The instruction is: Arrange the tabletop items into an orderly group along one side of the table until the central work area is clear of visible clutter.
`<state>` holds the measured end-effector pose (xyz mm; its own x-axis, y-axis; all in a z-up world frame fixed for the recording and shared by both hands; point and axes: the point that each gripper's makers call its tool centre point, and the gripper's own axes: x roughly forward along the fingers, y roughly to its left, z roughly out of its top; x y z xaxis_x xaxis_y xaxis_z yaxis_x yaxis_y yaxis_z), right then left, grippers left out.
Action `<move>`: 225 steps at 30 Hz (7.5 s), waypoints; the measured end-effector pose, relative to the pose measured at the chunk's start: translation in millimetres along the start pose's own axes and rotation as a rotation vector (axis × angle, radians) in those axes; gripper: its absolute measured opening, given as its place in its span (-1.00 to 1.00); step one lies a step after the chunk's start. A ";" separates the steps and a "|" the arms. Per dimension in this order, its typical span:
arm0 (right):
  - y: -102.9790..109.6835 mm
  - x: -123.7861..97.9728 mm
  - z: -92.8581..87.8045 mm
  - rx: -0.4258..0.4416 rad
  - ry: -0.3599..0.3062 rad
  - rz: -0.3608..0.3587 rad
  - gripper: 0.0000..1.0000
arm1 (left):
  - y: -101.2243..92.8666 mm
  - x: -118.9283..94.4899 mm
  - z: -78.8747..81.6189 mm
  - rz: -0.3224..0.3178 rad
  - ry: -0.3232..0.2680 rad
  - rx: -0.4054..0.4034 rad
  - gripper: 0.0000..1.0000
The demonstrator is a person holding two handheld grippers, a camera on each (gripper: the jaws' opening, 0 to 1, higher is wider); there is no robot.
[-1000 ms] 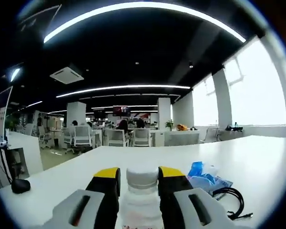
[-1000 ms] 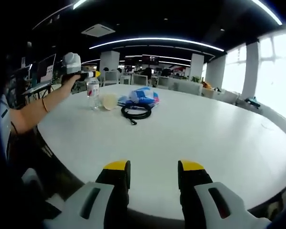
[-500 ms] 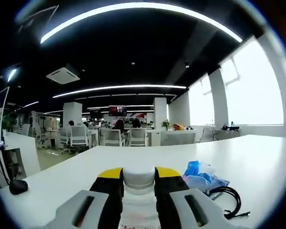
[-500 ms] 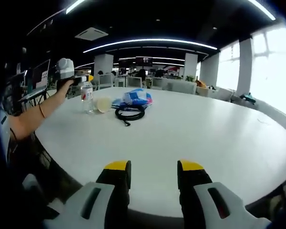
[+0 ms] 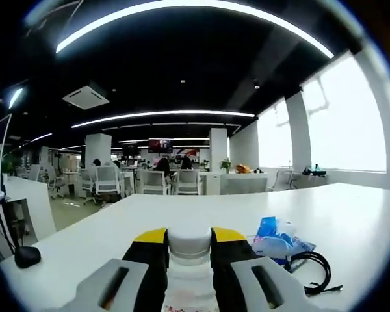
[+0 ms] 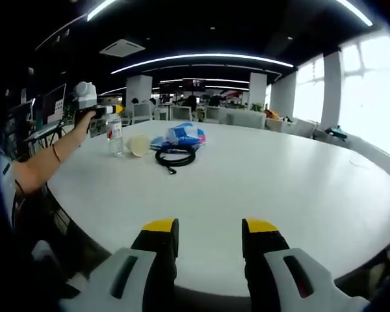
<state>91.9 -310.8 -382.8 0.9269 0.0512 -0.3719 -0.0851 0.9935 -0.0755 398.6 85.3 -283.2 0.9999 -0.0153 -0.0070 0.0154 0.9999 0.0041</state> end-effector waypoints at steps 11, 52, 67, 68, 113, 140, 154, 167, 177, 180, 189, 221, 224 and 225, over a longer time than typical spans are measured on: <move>6.8 7.4 1.5 -0.014 0.018 0.006 -0.26 | 40.8 9.3 9.7 0.048 0.008 -0.003 -0.56; 31.2 32.4 4.6 -0.067 0.077 0.021 -0.26 | 97.9 43.1 3.5 0.030 0.039 0.019 -0.54; 38.6 32.8 10.1 -0.070 0.057 0.057 -0.26 | 102.9 44.5 1.6 -0.016 -0.002 0.005 -0.40; 38.6 32.9 10.3 -0.068 0.056 0.058 -0.26 | 104.0 44.8 1.0 -0.014 -0.007 0.012 -0.38; 53.1 33.4 2.5 -0.123 0.067 0.121 -0.08 | 56.9 2.7 25.1 -0.217 -0.196 0.490 0.11; 73.0 27.9 16.9 -0.109 -0.017 0.214 0.18 | -19.4 -21.3 -22.5 -0.469 -0.160 0.718 0.23; 84.2 24.3 19.5 -0.134 -0.039 0.262 0.19 | -56.3 -29.2 -52.3 -0.629 -0.106 0.839 0.23; 87.2 19.2 24.0 -0.130 -0.064 0.291 0.22 | -78.3 -29.9 -86.2 -0.754 0.010 0.812 0.21; 85.3 18.2 23.4 -0.137 -0.061 0.288 0.20 | -94.4 -31.1 -101.5 -0.817 0.044 0.913 0.23; 85.9 17.5 24.2 -0.140 -0.068 0.291 0.20 | -95.1 -29.3 -100.2 -0.813 0.039 0.961 0.23; 82.5 17.6 20.4 -0.130 -0.060 0.280 0.19 | -96.5 -21.7 -105.3 -0.789 0.034 1.152 0.23; 69.4 16.8 17.9 -0.125 -0.061 0.233 0.14 | -119.9 -1.6 -124.7 -0.817 0.063 1.499 0.11; 69.2 16.7 17.7 -0.119 -0.063 0.231 0.14 | -120.7 0.2 -126.8 -0.813 0.063 1.542 0.06; 69.9 16.6 17.5 -0.119 -0.065 0.233 0.14 | -121.1 0.8 -127.5 -0.815 0.063 1.550 0.02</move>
<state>107.7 -238.7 -378.1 0.8984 0.2870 -0.3325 -0.3377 0.9354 -0.1049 396.6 -35.3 -411.2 0.7328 -0.4291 -0.5280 0.4983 -0.1899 0.8459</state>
